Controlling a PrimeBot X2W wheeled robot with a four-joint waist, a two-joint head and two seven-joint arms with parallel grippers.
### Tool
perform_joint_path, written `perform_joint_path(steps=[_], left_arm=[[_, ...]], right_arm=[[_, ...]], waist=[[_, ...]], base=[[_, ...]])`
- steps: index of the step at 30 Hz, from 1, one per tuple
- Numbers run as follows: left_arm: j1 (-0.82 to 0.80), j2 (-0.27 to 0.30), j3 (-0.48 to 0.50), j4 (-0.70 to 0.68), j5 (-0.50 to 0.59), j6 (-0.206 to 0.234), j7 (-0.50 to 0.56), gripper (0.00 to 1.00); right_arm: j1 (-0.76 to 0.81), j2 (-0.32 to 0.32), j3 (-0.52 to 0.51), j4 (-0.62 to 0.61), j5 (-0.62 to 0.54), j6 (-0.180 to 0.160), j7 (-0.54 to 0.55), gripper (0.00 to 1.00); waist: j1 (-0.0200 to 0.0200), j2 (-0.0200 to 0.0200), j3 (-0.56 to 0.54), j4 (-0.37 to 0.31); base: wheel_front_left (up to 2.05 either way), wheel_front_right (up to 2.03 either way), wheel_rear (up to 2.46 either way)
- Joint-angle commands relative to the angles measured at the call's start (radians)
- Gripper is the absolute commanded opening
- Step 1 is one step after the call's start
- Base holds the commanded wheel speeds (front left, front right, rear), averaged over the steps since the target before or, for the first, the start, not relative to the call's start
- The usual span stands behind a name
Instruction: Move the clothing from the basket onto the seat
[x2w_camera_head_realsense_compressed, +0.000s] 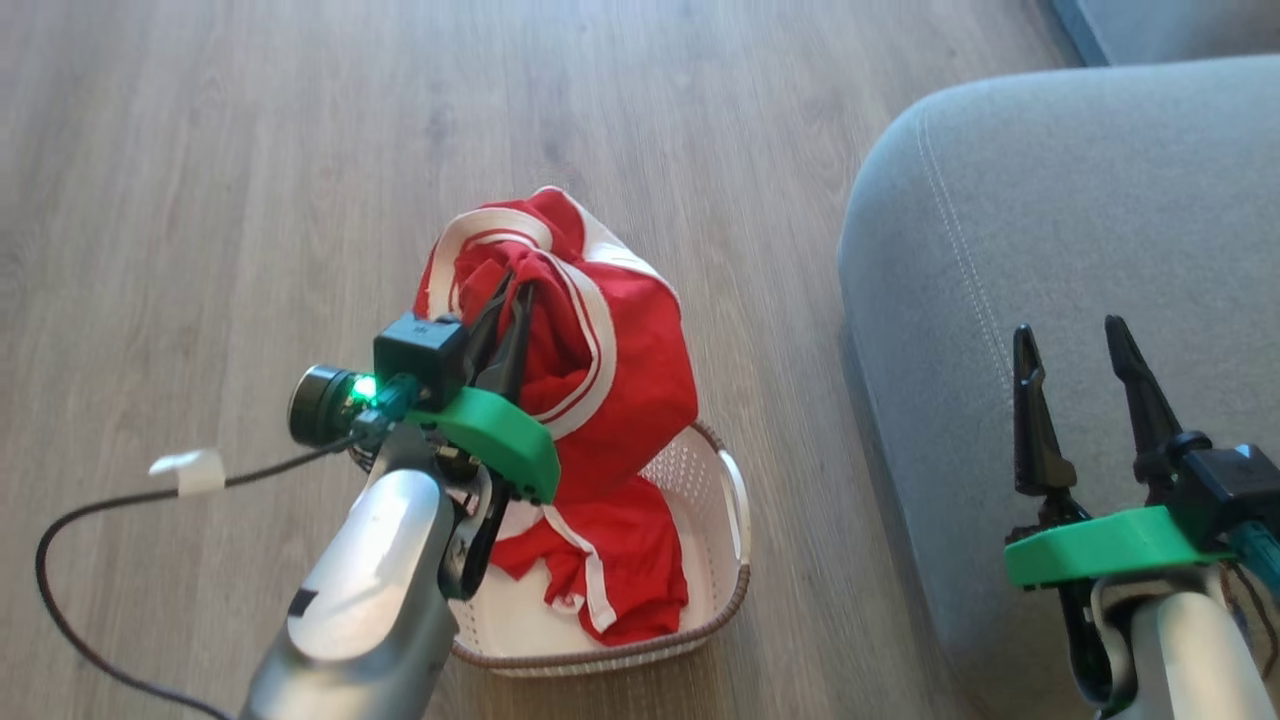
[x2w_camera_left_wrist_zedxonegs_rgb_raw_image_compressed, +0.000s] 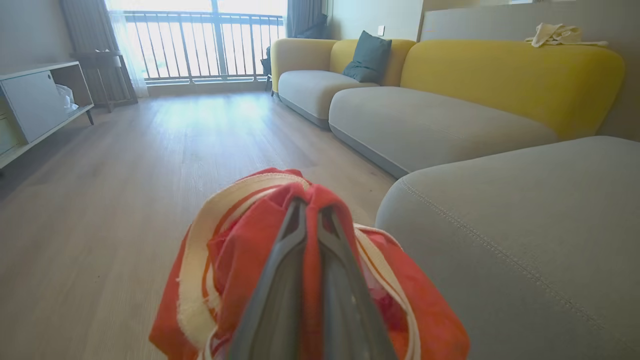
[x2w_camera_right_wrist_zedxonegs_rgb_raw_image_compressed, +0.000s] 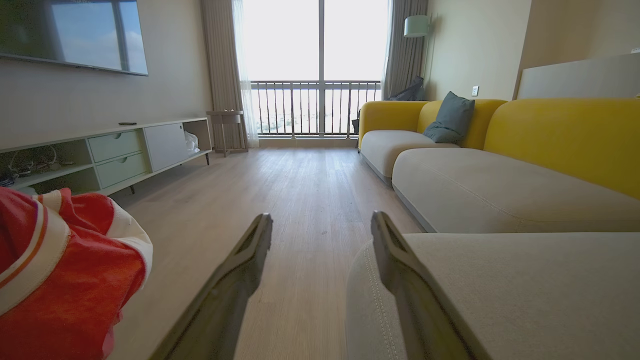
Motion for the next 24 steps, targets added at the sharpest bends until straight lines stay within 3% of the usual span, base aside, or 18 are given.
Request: perform_joint_path(steps=[1, 10, 24], left_arm=[[-0.026, 0.013, 0.04, -0.053, 0.012, 0.0, -0.014, 0.0], [0.01, 0.013, 0.077, -0.201, 0.045, 0.003, -0.014, 0.0], [0.028, 0.013, 0.069, -0.363, 0.013, 0.046, -0.014, 0.0]], right_arm=[[-0.013, -0.01, 0.024, -0.038, 0.011, 0.0, -0.005, 1.0], [0.023, -0.01, 0.036, -0.058, 0.063, 0.0, -0.005, 1.0], [0.038, -0.01, 0.064, -0.059, 0.047, 0.0, -0.005, 1.0]], waist=[[0.0001, 0.0, -0.019, 0.007], [0.0001, 0.0, -0.061, 0.01], [0.0001, 0.0, -0.089, 0.021]], base=[[0.0, 0.0, 0.0], [0.0, 0.0, 0.0], [0.0, 0.0, 0.0]])
